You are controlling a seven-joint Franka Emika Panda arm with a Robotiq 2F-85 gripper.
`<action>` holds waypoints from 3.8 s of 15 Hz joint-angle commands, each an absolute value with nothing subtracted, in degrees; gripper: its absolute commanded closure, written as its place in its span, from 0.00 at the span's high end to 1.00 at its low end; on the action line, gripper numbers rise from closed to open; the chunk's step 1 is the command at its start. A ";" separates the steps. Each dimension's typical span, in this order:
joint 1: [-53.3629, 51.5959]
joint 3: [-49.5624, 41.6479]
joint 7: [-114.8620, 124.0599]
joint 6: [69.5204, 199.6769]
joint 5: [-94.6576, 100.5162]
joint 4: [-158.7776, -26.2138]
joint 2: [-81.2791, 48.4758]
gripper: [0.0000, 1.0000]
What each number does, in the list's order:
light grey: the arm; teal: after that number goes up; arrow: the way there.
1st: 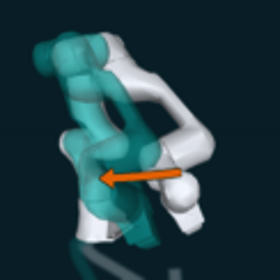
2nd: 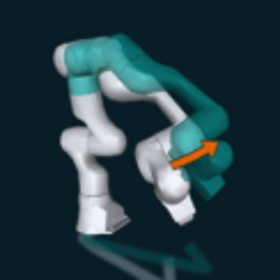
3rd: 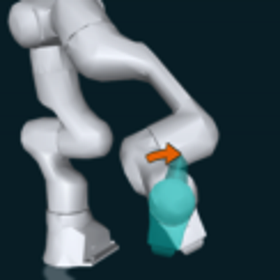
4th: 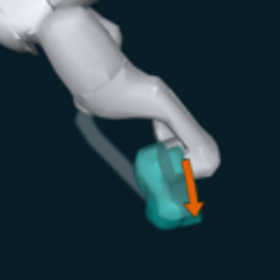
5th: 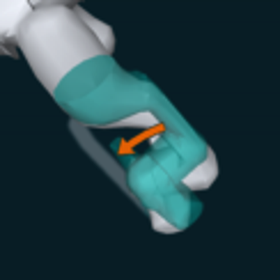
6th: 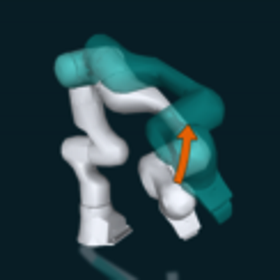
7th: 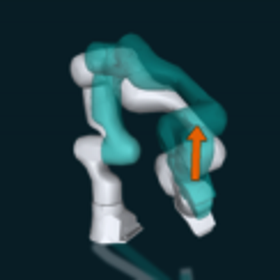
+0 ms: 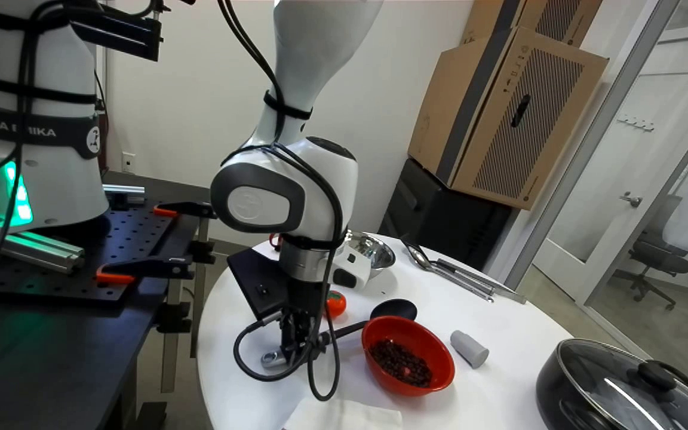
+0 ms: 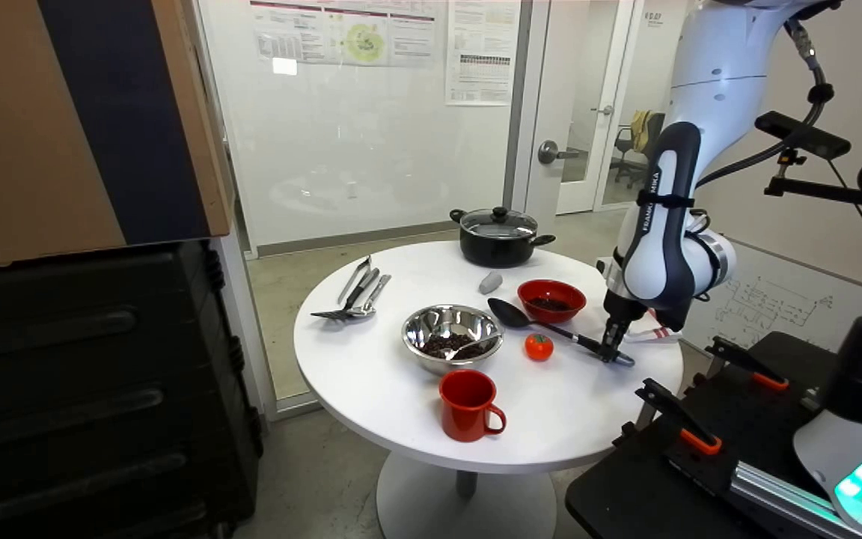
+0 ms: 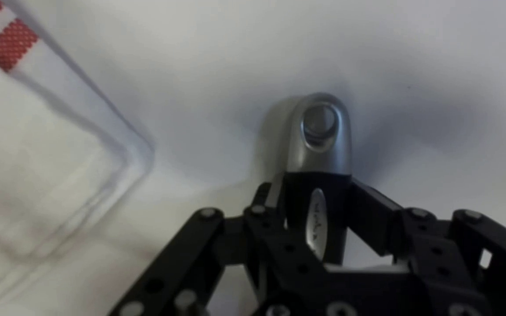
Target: Pick the black spoon near the red bowl and put it next to the tea towel
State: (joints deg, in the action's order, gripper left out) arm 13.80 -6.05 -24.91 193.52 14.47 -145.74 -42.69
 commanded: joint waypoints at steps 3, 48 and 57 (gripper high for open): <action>15.24 -4.52 -23.86 195.88 18.21 -147.24 -41.43 0.09; 49.86 31.31 6.11 166.48 -15.42 -149.96 -23.38 0.09; 34.27 15.77 6.34 165.76 -23.06 -146.61 -23.33 0.09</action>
State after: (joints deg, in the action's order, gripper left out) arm 40.32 21.51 5.58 167.33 -21.20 -147.78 -24.12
